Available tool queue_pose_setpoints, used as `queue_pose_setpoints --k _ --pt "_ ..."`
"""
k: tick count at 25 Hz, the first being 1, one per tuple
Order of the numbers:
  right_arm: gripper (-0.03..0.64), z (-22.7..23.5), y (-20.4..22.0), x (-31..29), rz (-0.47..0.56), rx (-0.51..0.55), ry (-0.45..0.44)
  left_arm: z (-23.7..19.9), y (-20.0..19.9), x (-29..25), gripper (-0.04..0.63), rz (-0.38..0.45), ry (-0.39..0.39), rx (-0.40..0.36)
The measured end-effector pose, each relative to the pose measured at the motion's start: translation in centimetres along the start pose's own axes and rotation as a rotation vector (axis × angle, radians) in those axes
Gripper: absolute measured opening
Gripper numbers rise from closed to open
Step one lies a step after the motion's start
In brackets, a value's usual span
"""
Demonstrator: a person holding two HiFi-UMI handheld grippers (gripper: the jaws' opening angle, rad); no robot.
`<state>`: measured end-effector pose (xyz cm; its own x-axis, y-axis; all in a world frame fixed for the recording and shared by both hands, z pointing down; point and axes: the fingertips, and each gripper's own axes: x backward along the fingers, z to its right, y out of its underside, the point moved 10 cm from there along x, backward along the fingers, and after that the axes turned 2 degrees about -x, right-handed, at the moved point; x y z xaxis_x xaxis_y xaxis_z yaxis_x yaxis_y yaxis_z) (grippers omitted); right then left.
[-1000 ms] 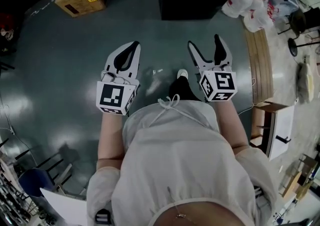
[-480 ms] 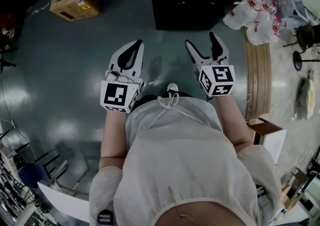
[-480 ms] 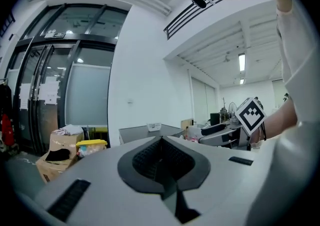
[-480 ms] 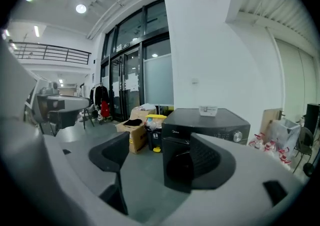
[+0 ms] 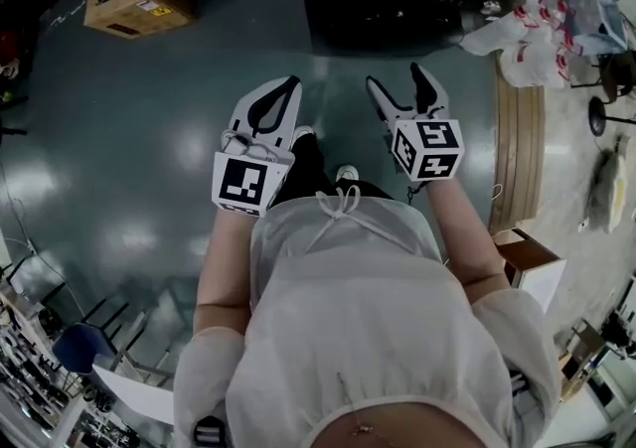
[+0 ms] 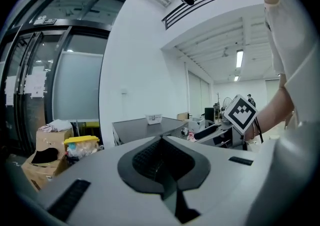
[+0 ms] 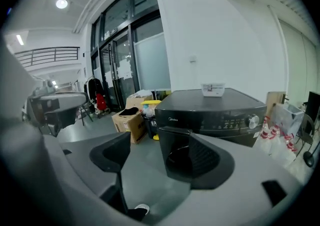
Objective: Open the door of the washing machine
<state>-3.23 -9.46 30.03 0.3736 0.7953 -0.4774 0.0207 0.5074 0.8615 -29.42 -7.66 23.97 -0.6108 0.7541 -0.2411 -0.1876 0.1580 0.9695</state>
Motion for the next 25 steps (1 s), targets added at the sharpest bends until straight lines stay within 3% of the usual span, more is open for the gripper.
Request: queue_pose_setpoints --k 8,12,17,25 --pt "0.350 0.3 1.5 -13.0 -0.158 -0.149 0.118 -10.2 3.9 -7.8 0.021 -0.022 0.086 -0.007" --pt "0.348 1.2 4.1 -18.9 -0.253 -0.274 0.208 -14.3 7.5 -11.0 0.021 -0.086 0.142 0.058" --pt "0.336 2.3 8.1 -25.6 -0.356 -0.374 0.310 -18.4 11.6 -13.9 0.021 -0.153 0.170 0.103" --pt "0.298 4.3 12.1 -33.6 -0.445 -0.460 0.545 -22.5 17.7 -16.8 0.021 -0.179 0.195 0.161"
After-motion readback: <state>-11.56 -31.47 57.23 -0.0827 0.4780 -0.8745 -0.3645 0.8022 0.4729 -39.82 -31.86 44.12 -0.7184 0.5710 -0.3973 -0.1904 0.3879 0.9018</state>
